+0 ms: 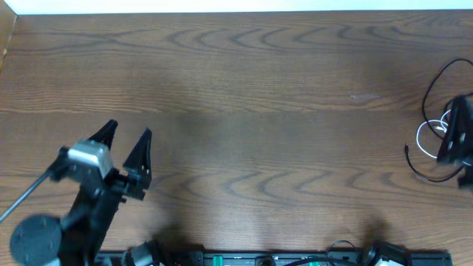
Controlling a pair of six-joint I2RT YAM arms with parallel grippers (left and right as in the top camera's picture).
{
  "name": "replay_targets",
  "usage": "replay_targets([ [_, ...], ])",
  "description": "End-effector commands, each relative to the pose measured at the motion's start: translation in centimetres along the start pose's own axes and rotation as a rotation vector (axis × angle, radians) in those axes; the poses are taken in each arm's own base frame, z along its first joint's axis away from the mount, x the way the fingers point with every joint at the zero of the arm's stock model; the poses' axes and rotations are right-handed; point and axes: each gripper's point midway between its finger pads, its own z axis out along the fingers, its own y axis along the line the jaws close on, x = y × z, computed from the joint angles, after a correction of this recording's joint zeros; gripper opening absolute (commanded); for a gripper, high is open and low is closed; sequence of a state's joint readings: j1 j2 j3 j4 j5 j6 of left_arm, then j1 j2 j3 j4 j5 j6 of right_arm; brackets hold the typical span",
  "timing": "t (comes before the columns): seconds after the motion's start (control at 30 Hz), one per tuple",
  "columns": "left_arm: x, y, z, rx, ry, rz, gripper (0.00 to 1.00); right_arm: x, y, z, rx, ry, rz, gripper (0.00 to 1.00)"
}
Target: Untangle cables
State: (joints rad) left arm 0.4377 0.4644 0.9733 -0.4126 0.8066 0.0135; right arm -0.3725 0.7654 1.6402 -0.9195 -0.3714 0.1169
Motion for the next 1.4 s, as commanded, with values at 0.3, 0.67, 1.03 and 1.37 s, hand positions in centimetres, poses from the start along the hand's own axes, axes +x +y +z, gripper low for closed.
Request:
replay_targets([
  [0.3, -7.6, -2.3, -4.2, -0.103, -0.170, 0.110, 0.59, -1.4, 6.8, -10.8, -0.164, -0.279, -0.236, 0.99],
  [0.67, -10.0, -3.6, -5.7, -0.111, -0.226, 0.155, 0.59, -0.7, 9.7, -21.4, -0.141, -0.547, -0.329, 0.99],
  [1.03, -10.5, -4.1, -6.0, -0.100, -0.237, 0.163, 0.59, -1.3, 8.2, -21.7, -0.099, -0.589, -0.294, 0.99],
  [1.37, -10.4, -4.6, -6.1, -0.061, -0.236, 0.160, 0.60, 1.5, 6.6, -15.3, -0.192, -0.456, -0.226, 0.99],
])
